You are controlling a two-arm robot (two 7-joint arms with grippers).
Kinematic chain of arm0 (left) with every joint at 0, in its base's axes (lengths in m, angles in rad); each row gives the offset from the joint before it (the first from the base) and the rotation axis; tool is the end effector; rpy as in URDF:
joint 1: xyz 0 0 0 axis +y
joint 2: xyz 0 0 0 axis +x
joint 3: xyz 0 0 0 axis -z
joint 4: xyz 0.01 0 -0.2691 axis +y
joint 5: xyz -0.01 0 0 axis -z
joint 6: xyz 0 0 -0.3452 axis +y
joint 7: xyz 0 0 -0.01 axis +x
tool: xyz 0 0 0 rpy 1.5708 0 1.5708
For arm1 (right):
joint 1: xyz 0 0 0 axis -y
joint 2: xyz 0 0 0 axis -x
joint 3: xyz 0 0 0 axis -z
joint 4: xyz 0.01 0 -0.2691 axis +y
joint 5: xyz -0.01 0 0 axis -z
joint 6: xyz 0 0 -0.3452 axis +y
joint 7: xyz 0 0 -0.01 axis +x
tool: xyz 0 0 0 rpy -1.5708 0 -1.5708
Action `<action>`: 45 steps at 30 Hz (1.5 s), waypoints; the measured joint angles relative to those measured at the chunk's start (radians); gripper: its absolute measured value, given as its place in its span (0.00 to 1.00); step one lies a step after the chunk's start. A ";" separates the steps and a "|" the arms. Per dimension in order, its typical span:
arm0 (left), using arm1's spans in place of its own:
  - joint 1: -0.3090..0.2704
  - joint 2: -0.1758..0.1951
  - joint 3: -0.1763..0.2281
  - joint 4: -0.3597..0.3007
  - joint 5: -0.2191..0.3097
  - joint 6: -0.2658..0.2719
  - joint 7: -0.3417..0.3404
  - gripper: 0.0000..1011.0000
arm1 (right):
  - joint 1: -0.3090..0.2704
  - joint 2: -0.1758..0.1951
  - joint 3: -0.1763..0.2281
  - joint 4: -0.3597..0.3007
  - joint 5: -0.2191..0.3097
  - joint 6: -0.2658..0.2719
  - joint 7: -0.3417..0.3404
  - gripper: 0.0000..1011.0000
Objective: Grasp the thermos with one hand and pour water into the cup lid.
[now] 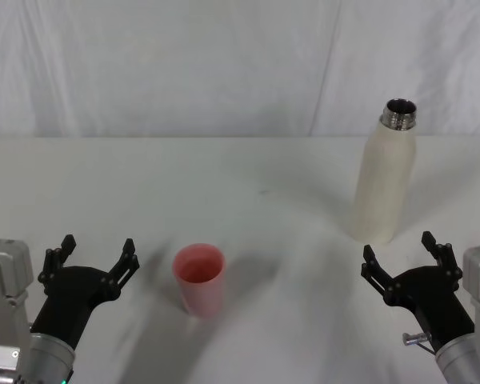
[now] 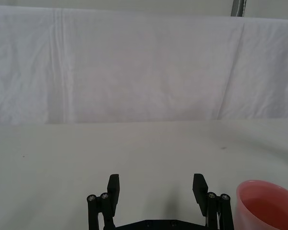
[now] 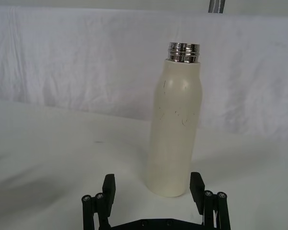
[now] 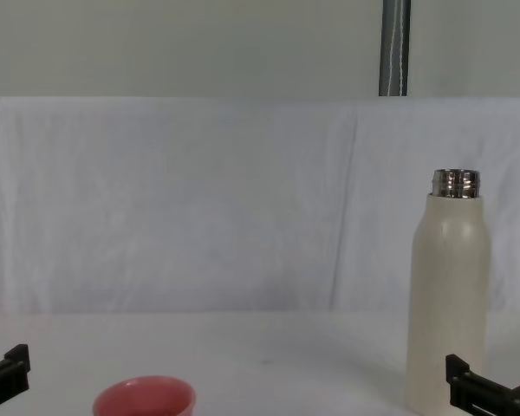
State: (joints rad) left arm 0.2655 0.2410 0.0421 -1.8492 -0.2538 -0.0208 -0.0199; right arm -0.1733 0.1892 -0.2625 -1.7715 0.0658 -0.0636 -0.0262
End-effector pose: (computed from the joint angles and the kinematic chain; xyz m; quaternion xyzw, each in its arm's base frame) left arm 0.2945 0.0288 -0.2658 -0.0174 0.0064 0.6616 0.7496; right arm 0.3042 0.0527 -0.2779 -0.0015 -0.0414 -0.6058 0.7945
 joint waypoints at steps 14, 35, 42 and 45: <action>0.000 0.000 0.000 0.000 0.000 0.000 0.000 0.99 | 0.000 0.000 0.000 0.000 0.000 0.000 0.000 0.99; 0.000 0.000 0.000 0.000 0.000 0.000 0.000 0.99 | 0.035 -0.019 0.055 -0.001 0.042 0.043 0.135 0.99; 0.000 0.000 0.000 0.000 0.000 0.000 0.000 0.99 | 0.083 -0.012 0.081 0.035 0.071 0.082 0.186 0.99; 0.000 0.000 0.000 0.000 0.000 0.000 0.000 0.99 | 0.100 -0.008 0.086 0.048 0.075 0.090 0.196 0.99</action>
State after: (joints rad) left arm 0.2655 0.2410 0.0421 -1.8492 -0.2538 -0.0208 -0.0198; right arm -0.0734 0.1815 -0.1762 -1.7234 0.1403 0.0261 0.1696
